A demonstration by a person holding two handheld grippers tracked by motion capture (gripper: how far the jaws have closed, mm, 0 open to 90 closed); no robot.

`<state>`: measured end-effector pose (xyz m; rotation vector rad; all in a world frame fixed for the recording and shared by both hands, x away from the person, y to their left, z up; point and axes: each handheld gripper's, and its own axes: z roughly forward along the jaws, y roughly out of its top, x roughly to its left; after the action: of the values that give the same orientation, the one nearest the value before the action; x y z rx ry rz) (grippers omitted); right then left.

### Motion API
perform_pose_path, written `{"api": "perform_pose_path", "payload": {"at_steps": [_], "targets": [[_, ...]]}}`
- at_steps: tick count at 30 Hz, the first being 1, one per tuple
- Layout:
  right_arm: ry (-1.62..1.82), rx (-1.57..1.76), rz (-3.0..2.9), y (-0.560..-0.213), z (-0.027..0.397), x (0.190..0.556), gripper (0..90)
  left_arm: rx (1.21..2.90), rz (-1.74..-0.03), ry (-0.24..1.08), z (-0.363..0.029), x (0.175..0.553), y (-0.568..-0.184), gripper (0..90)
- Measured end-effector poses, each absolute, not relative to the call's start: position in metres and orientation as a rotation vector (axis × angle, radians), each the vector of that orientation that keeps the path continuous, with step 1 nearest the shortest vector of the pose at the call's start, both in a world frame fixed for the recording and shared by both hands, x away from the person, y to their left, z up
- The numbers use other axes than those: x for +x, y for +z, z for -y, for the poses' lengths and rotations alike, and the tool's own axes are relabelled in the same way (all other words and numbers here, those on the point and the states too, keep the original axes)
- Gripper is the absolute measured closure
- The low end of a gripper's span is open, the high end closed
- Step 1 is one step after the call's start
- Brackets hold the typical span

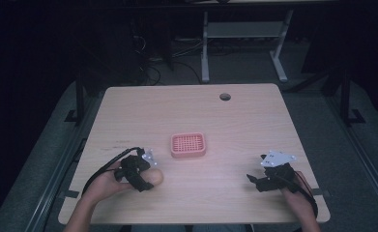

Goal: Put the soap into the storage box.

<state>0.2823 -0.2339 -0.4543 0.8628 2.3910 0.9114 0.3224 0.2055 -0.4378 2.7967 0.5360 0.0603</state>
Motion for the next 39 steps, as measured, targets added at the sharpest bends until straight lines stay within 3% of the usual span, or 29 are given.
{"api": "perform_pose_path", "payload": {"at_steps": [39], "targets": [[0.923, 0.863, -2.384, -0.4532, 0.2342, 0.2818, 13.8, 2.789, -0.513, 0.067, -0.1979, 0.3223, -0.4353, 31.6]]}}
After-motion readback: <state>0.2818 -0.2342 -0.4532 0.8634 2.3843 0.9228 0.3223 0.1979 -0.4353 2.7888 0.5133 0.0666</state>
